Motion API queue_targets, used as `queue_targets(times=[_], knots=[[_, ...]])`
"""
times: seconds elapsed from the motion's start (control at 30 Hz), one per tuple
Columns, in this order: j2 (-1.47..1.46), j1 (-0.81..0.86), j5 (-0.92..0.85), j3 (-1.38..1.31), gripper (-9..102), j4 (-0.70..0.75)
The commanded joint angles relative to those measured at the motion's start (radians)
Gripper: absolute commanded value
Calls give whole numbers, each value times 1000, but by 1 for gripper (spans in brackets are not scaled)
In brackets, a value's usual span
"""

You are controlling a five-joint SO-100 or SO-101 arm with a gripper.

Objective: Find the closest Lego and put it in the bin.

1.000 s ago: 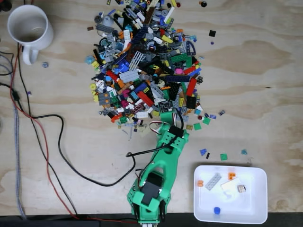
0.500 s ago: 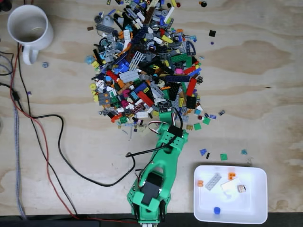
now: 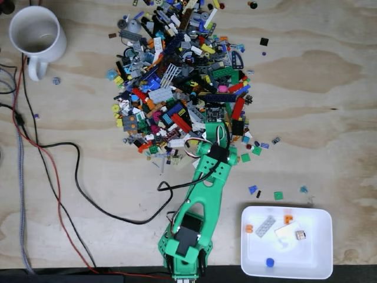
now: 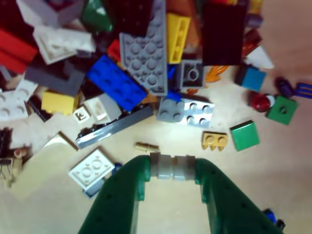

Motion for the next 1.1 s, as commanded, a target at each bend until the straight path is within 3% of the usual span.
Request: queue_targets(times=[0.0,0.3,0.67,0.87,1.07], knots=[[106,100,98,-187,8,14],[383,540,69,-198,9,38],[709,1127,-8,184,8,-54],[739,1160,21,324,8,-196],[738,1154,52,368,22,-345]])
